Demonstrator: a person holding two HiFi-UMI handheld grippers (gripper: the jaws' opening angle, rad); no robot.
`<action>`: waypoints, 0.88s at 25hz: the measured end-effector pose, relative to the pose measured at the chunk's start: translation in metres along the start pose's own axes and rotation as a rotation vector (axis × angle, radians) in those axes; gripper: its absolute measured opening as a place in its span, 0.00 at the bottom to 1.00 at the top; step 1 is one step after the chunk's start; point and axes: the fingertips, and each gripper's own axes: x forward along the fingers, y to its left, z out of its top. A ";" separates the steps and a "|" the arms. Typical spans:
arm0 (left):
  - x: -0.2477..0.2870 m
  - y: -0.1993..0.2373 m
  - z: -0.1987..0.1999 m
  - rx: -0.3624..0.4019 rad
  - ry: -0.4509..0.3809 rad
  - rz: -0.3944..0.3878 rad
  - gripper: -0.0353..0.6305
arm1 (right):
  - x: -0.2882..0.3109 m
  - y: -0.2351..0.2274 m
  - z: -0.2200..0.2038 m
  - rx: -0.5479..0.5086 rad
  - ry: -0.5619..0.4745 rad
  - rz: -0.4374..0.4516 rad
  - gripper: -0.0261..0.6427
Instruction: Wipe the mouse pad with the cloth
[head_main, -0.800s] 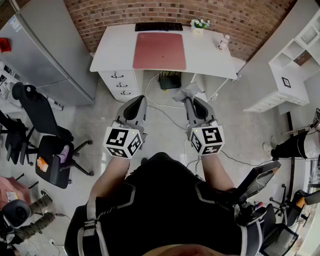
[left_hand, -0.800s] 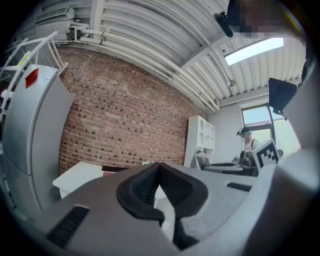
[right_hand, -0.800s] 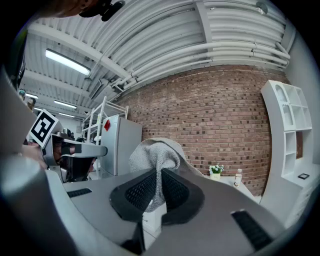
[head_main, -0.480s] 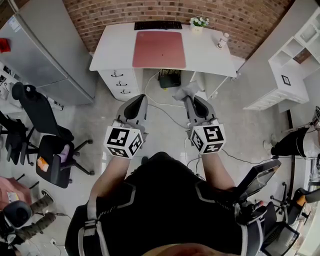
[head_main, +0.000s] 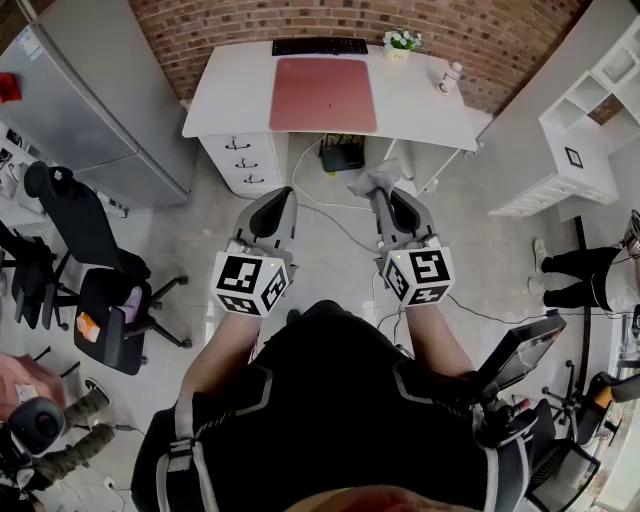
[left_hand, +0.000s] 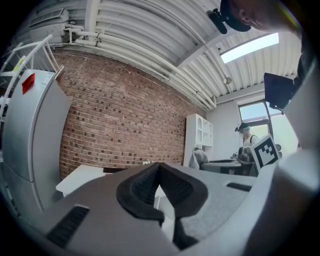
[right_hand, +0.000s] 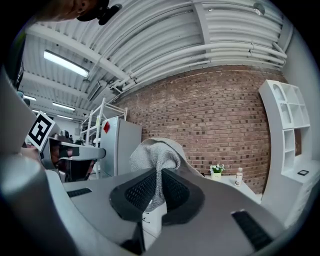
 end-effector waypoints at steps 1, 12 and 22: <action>-0.001 0.002 0.000 0.000 0.001 -0.001 0.05 | 0.001 0.002 0.000 0.000 0.001 0.000 0.09; -0.015 0.037 -0.007 -0.006 -0.006 -0.041 0.05 | 0.022 0.035 -0.008 -0.001 0.010 -0.037 0.09; 0.006 0.063 -0.013 -0.018 0.012 -0.052 0.05 | 0.059 0.034 -0.018 0.006 0.038 -0.022 0.09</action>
